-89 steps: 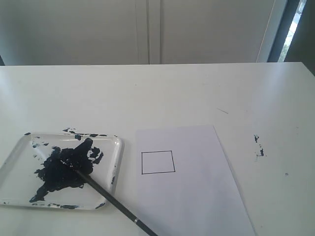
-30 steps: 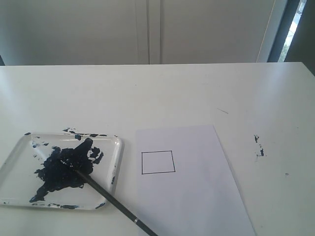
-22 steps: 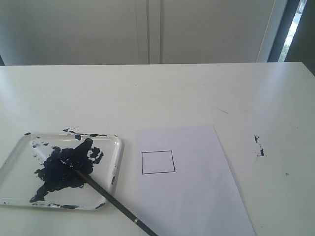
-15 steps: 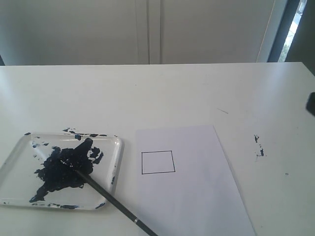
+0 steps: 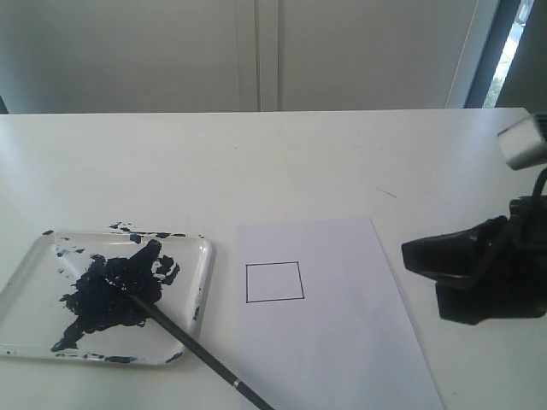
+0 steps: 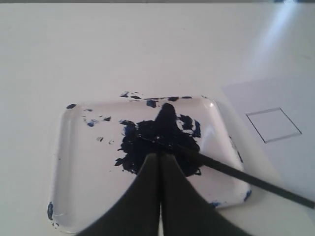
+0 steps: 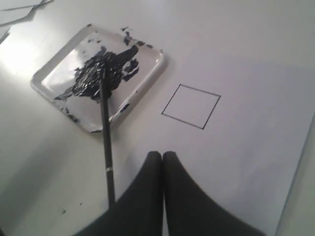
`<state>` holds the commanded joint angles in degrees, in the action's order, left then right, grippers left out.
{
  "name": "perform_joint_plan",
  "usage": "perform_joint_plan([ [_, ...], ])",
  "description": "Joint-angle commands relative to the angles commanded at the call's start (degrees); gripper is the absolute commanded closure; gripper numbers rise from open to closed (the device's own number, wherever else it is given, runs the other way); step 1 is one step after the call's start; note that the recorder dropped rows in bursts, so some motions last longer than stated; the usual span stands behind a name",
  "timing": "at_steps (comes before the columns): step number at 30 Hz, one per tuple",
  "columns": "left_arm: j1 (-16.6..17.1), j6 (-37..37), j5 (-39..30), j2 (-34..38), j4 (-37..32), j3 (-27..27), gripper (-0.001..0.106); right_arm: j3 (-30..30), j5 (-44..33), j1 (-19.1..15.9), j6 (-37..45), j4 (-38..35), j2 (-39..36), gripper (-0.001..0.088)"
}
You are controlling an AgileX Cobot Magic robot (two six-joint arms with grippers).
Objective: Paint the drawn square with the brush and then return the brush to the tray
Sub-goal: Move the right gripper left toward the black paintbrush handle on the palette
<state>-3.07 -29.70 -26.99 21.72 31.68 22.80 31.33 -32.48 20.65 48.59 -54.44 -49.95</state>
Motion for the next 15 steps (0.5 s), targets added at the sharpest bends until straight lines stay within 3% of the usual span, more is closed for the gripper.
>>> perform_joint_plan([
  [8, 0.0, -2.3, 3.2, 0.0, 1.4, 0.7, 0.105, 0.0, 0.1, 0.0, -0.8, -1.1, 0.1, 0.0868],
  [13, 0.0, -2.3, 1.6, 0.0, 1.4, 0.7, 0.105, 0.0, -4.2, 0.0, -0.3, -1.1, 0.1, 0.0868],
  [15, 0.0, -2.3, 1.8, 0.0, 1.4, 0.5, 0.105, 0.0, -6.8, 0.0, 3.4, -1.1, 0.1, 0.0868],
])
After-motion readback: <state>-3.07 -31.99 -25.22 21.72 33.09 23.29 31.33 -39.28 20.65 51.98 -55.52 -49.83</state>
